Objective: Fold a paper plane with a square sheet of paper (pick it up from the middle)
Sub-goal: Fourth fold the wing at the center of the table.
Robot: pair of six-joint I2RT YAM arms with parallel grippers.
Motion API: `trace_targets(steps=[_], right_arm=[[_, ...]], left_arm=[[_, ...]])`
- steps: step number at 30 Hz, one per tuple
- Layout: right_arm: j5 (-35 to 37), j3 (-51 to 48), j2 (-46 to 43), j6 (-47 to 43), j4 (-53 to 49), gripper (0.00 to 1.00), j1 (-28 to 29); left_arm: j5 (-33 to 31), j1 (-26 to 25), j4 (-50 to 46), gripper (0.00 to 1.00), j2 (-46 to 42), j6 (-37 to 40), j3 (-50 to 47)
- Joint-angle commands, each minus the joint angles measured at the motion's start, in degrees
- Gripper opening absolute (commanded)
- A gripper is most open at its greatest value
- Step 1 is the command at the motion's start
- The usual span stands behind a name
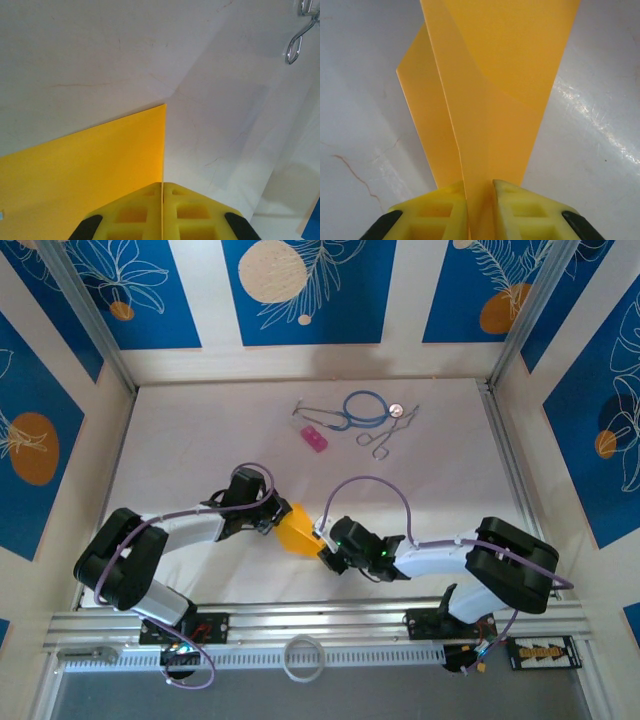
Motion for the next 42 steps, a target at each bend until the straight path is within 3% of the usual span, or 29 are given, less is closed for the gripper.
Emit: trace_targets(steps=[1,19,32,36,42], right_arm=[[-1.2,-0.6,-1.2,0.4,2.2,0.18,-0.4],[-1.9,0.7,1.3,0.7,3.6,0.17,-0.6],[-3.0,0.8,2.0,2.3,3.6,0.05,-0.9],[-6.9,0.8,2.4,5.7,3.9,0.02,-2.6],[-17.3,1.7,3.6,11.2,4.5,0.01,-6.9]], left_arm=[[-0.5,0.8,-0.2,0.00,0.3,-0.2,-0.9],[-0.5,0.8,-0.2,0.00,0.1,-0.3,-0.9],[-0.6,0.8,-0.2,0.00,-0.3,-0.3,-0.9],[-1.2,1.1,-2.3,0.23,-2.0,1.3,-0.2],[-4.1,1.8,-9.5,0.39,-6.9,4.9,0.9]])
